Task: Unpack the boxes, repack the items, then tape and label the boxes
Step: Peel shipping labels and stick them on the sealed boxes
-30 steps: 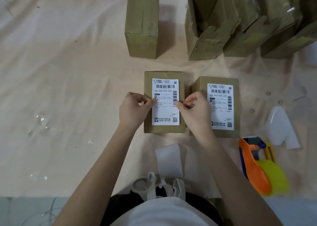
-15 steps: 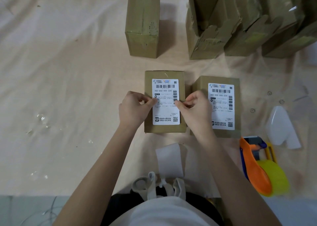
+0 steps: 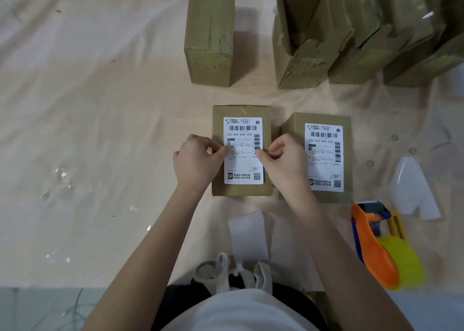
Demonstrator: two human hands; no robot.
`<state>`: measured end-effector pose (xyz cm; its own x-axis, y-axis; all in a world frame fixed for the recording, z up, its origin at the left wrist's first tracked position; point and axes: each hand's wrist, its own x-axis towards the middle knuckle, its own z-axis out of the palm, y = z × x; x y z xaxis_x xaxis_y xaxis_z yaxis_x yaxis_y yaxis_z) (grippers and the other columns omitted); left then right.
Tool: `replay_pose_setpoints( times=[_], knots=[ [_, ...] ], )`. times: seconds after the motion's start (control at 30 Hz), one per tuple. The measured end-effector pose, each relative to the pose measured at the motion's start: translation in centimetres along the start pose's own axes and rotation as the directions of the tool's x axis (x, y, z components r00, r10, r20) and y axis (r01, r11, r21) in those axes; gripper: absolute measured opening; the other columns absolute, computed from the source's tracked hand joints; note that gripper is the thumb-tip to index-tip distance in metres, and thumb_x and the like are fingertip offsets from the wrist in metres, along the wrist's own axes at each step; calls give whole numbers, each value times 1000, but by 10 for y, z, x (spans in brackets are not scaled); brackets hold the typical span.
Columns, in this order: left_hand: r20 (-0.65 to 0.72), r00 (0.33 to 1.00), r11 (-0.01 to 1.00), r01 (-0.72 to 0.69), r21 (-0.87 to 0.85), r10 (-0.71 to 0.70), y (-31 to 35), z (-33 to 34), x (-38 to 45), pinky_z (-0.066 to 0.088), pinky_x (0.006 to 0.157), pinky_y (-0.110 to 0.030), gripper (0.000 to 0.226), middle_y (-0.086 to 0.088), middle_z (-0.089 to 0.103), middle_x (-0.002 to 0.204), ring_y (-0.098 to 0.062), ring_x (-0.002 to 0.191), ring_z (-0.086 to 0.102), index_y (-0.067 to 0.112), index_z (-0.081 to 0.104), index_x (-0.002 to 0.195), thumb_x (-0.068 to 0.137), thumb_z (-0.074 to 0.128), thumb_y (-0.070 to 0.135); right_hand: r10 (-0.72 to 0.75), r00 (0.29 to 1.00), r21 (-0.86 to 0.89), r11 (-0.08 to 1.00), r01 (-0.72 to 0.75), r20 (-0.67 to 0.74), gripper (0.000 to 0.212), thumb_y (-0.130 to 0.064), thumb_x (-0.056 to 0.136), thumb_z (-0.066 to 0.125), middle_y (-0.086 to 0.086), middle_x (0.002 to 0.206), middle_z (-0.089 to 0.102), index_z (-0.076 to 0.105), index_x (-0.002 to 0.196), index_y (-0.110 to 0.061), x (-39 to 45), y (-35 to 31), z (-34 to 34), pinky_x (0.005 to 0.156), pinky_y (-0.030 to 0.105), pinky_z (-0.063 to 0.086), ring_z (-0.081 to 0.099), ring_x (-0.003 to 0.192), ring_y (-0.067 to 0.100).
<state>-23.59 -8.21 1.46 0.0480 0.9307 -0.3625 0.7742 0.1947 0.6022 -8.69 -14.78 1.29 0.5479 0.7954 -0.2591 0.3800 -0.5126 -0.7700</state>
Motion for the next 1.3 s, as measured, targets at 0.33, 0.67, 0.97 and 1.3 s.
replay_pose_setpoints(
  times=[0.33, 0.67, 0.97, 1.3],
  knots=[
    [-84, 995, 955, -30, 296, 57, 11, -2, -6, 21, 80, -30, 23, -1, 59, 103, -23, 100, 52, 26, 72, 89, 84, 62, 47, -38, 998, -172, 984, 46, 52, 23, -20, 83, 71, -9, 62, 51, 51, 77, -12, 4, -4, -4, 61, 27, 40, 52, 63, 13],
    [-178, 791, 639, -316, 701, 586, 4, 14, -13, 34, 80, -38, 18, -15, 62, 91, -33, 86, 60, 5, 60, 81, 72, 69, 18, -138, 990, -263, 954, 140, 27, 30, -26, 90, 64, -3, 54, 44, 45, 73, -10, -7, 3, 1, 58, 39, 43, 51, 59, 28],
    [80, 704, 538, -606, 586, 706, -9, 38, -8, 29, 107, -41, 51, -14, 53, 138, -29, 129, 48, -2, 54, 131, 95, 31, 26, -212, 977, -308, 929, 206, 13, 26, -24, 93, 59, 11, 68, 59, 41, 78, -12, -11, 2, 3, 65, 44, 46, 59, 72, 38],
    [43, 832, 692, -488, 532, 554, -17, 38, -7, 9, 116, -40, 74, -8, 26, 156, -20, 145, 20, 4, 29, 147, 93, 16, 52, -233, 972, -453, 865, 216, 19, 21, -26, 96, 54, 15, 86, 66, 45, 86, -10, -12, 1, 4, 64, 38, 41, 61, 84, 37]
  ],
)
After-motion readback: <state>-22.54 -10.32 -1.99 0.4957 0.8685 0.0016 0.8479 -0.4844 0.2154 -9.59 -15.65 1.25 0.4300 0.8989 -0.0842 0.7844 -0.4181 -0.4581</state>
